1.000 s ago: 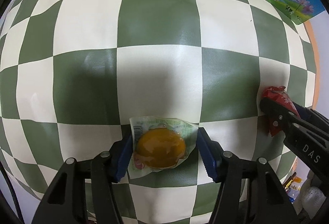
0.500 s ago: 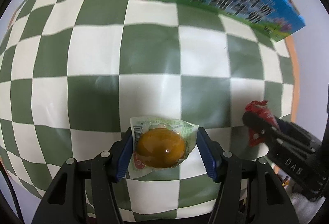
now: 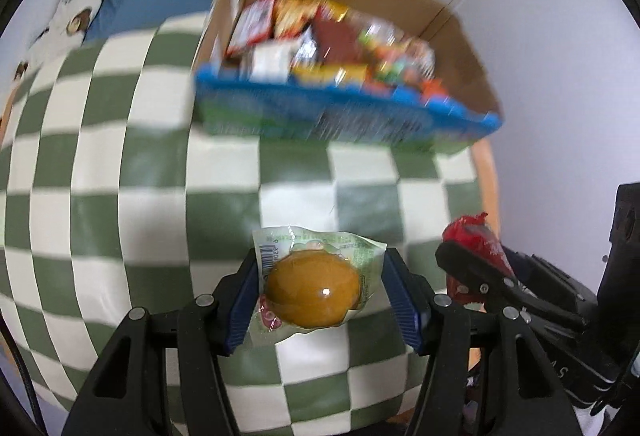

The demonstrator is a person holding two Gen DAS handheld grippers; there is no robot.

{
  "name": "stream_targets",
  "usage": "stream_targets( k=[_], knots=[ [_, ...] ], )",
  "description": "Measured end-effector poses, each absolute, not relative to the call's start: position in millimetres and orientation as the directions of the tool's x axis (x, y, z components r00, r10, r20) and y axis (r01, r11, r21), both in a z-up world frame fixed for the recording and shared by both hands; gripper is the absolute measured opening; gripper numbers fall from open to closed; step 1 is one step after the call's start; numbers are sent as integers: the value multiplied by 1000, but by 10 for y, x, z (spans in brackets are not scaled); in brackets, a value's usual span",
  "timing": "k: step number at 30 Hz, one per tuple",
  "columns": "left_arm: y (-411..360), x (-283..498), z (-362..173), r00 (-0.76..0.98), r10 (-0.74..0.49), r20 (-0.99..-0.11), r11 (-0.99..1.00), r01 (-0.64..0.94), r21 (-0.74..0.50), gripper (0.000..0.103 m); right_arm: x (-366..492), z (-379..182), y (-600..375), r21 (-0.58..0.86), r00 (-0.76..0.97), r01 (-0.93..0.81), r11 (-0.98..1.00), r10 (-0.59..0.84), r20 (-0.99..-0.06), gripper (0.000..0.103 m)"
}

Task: Organize snacks
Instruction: 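Carry both snacks into the box and open both tools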

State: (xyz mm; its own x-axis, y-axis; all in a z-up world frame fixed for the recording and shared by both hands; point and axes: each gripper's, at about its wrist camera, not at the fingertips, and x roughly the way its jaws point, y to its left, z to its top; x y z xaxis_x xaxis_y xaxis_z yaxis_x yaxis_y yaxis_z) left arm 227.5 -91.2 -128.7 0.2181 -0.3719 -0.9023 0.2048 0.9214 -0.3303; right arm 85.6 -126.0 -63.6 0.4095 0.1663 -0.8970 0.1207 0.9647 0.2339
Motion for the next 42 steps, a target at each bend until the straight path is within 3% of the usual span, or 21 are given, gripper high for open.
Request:
stream_targets(
  k=[9,17,25,34,35,36,37,38,42],
  knots=[
    [-1279,3065,-728,295,-401,-867,902,291,-318,57,1431,-31,-1438,216,504,85,973,145,-851,46],
    [-1495,4133,-775,273,-352,-896,920,280,-276,57,2358,230,-1759,178,529,98,979,100,-843,46],
    [-1630,5141,-1398,139,-238,-961,954,217,-205,58,3446,-168,-2135,113,399,146,983,45,-916,46],
    [-1712,5505,-1968,-3,-182,-983,964,196,-179,59,4040,-845,-2350,89,192,165,982,56,-980,48],
    [-1711,5512,-1990,-8,-178,-984,966,191,-176,65,4073,-915,-2356,68,164,166,984,40,-986,54],
    [-1707,5512,-2011,-6,-168,-986,968,190,-166,71,4079,-940,-2347,48,150,162,986,24,-988,72],
    [-1698,5509,-2029,-5,-158,-987,970,188,-157,87,4090,-961,-2339,34,142,159,987,12,-990,83],
    [-1687,5508,-2031,-1,-156,-988,971,184,-153,96,4105,-988,-2340,26,135,160,987,4,-991,94],
    [-1638,5440,-2075,-1,-150,-989,975,167,-148,98,4121,-1035,-2365,3,119,162,987,-16,-993,94]
  ],
)
